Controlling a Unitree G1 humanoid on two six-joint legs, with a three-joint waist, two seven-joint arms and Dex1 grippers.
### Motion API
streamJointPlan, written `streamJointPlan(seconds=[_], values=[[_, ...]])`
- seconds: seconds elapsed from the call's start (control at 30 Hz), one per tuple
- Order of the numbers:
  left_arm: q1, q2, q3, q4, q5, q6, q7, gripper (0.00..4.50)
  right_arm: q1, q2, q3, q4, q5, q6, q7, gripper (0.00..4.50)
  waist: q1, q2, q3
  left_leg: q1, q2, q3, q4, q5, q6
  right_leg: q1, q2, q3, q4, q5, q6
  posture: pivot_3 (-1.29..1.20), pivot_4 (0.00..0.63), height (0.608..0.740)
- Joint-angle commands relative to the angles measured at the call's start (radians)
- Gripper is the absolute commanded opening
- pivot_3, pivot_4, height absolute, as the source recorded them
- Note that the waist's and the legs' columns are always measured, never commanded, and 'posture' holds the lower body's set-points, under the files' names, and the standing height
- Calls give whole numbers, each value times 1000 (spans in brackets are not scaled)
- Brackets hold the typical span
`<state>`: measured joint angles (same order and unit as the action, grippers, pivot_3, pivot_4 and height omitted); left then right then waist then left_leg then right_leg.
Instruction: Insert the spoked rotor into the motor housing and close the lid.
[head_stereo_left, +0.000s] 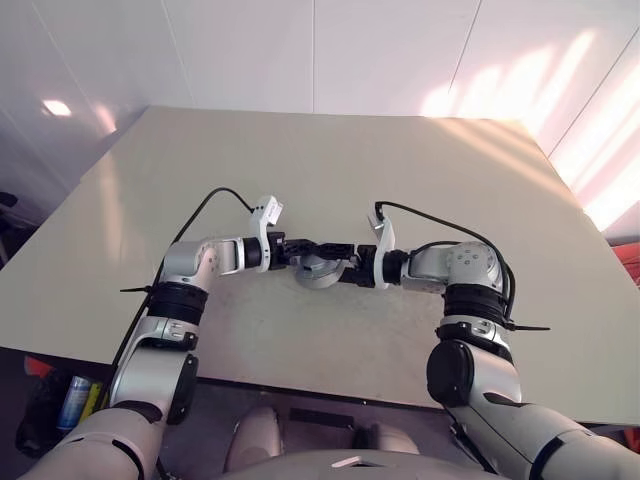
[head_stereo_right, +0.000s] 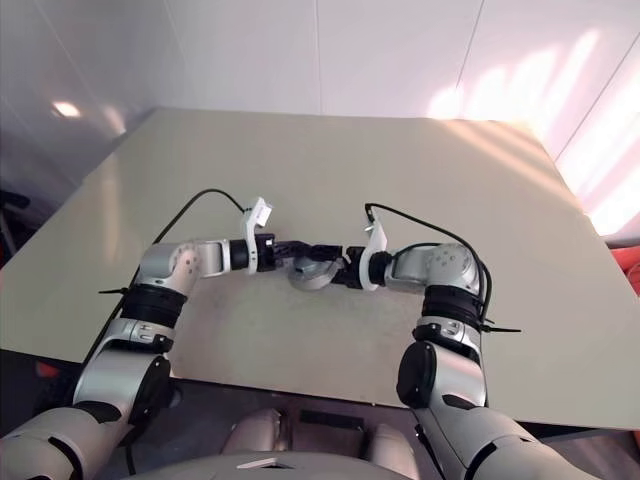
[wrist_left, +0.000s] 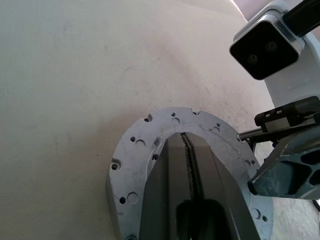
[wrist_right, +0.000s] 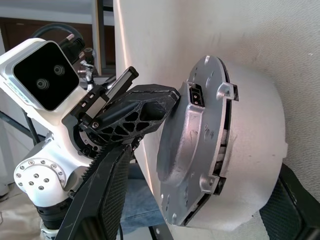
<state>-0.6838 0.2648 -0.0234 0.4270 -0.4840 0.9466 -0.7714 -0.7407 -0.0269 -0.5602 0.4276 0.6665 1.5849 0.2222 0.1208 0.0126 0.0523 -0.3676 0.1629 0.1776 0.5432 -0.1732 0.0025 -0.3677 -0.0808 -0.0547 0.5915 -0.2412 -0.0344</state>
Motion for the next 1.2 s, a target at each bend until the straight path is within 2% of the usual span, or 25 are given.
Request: streamJointPlan(seconds=[0.03, 0.13, 0.2, 0.6, 0.77, 0.97, 1.2], values=[[26, 0, -35, 45, 45, 21, 25, 0, -40, 3, 6, -18, 7, -40, 5, 3296, 0, 0, 0, 0, 0, 0, 0, 0, 0, 0, 0, 0, 0, 0, 0, 0, 0, 740], [24, -1, -35, 50, 45, 17, 25, 0, -39, -6, 5, -9, -14, -53, 0, 2336, 3, 1, 0, 0, 0, 0, 0, 0, -1, 0, 0, 0, 0, 0, 0, 0, 0, 740], [22, -2, -35, 53, 46, 14, 25, 0, -38, -12, 2, -3, -18, -61, 2, 2082, 5, 1, -1, 1, 0, 0, 0, 0, -1, 1, 0, 0, 0, 0, 0, 0, 0, 740], [14, -7, -4, 73, 53, -35, 33, 0, -55, -29, -28, 58, -37, -128, -22, 2080, 7, 1, -1, 2, 0, -1, 2, 2, -3, 2, 0, 0, 5, -1, -3, 0, 0, 740], [5, -25, 129, 96, 1, -106, 57, 0, -140, -14, -219, 176, 38, -263, -111, 2078, 8, 0, 1, -1, 0, -1, 4, 4, -6, -3, -1, 0, 12, -1, -4, 0, 0, 740], [35, -29, 220, 76, -35, -132, 77, 0, -189, -8, -281, 215, 98, -309, -144, 2078, 5, -1, 3, -9, 0, -1, 4, 5, -7, -13, 0, 0, 15, 0, -2, 0, 0, 740], [43, -65, 382, 58, -155, -125, 139, 0, -240, 13, -340, 232, 213, -311, -174, 2078, 6, -1, 3, -32, 8, -2, 21, 4, 2, -33, 6, -2, 26, 0, -6, 0, 0, 740]])
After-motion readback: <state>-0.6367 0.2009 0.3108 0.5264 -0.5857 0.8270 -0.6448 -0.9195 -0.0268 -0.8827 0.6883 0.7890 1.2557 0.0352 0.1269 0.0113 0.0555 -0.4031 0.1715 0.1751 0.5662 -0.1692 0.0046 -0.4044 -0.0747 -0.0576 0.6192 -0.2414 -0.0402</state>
